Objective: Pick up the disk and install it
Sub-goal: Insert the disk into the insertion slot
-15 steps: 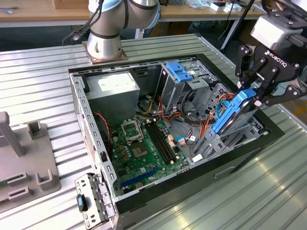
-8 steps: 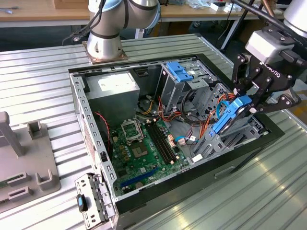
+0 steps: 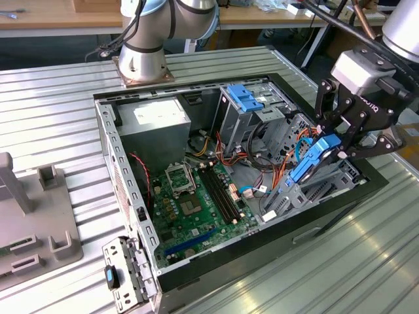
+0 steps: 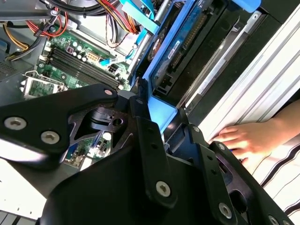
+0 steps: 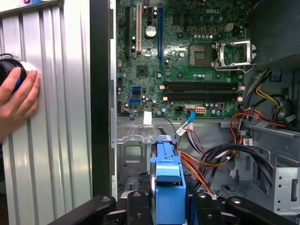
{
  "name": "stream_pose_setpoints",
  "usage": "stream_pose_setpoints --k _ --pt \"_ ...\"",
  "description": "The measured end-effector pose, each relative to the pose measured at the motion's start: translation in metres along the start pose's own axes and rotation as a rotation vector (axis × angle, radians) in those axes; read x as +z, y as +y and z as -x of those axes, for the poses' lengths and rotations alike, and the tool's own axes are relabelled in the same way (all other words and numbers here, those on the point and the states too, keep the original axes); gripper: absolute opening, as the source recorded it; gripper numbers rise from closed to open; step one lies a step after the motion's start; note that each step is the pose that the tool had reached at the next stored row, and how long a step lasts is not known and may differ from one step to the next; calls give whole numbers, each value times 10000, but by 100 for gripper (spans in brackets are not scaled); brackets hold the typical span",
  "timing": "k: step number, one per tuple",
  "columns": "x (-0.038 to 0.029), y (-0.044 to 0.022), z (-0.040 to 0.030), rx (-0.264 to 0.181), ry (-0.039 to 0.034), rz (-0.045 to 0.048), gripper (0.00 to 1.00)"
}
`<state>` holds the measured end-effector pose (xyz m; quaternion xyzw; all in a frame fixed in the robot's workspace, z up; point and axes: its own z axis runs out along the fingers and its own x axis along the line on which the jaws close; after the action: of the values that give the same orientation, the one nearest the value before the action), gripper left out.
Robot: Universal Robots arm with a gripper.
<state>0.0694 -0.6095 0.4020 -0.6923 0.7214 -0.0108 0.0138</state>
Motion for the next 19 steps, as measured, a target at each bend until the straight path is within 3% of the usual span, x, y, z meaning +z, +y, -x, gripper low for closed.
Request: stream_pose_setpoints --k 19 --pt "190 5 -36 36 3 0 37"
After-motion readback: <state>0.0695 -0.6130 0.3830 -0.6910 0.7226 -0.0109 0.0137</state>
